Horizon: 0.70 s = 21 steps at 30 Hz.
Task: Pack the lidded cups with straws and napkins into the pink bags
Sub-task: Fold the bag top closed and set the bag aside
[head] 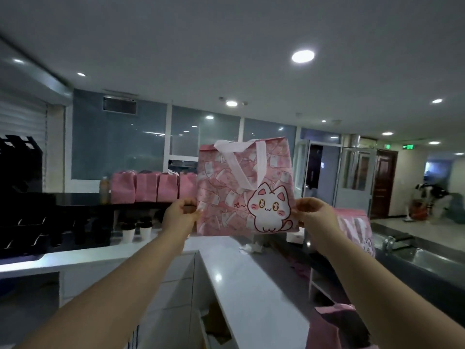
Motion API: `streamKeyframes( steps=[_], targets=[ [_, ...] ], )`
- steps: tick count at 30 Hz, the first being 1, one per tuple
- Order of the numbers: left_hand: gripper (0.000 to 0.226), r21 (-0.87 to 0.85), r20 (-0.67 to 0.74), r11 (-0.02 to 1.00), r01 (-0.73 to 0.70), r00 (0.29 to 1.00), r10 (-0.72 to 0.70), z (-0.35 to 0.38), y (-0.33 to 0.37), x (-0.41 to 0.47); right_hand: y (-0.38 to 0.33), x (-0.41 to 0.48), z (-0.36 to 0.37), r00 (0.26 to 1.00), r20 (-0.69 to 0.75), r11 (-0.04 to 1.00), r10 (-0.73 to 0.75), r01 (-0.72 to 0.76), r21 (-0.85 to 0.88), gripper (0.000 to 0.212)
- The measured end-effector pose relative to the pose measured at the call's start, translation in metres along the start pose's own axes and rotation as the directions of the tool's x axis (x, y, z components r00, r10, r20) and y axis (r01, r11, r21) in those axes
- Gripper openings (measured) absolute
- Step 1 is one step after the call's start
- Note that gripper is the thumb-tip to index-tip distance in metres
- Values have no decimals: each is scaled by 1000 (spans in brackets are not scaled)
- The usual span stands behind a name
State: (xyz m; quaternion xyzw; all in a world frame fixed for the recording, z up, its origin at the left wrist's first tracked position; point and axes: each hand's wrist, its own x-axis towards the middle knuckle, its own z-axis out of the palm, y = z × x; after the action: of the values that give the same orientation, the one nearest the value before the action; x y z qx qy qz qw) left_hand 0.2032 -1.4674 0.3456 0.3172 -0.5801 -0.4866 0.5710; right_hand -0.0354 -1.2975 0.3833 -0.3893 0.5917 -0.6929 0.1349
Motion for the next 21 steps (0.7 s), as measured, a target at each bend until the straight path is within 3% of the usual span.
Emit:
streamKeyframes(
  steps=[8, 17, 21],
  targets=[
    [23, -112, 268, 991, 70, 963, -38, 88, -47, 105, 40, 75, -23, 969, -240, 996, -51, 33, -79, 21],
    [14, -107, 469, 994, 27, 883, 26, 244, -84, 104, 68, 119, -144, 917, -397, 981, 32, -104, -161, 23],
    [12, -62, 565, 998, -22, 823, 53, 319, -101, 85, 93, 123, -207, 852, -524, 939, 7, -186, -290, 21]
  ],
)
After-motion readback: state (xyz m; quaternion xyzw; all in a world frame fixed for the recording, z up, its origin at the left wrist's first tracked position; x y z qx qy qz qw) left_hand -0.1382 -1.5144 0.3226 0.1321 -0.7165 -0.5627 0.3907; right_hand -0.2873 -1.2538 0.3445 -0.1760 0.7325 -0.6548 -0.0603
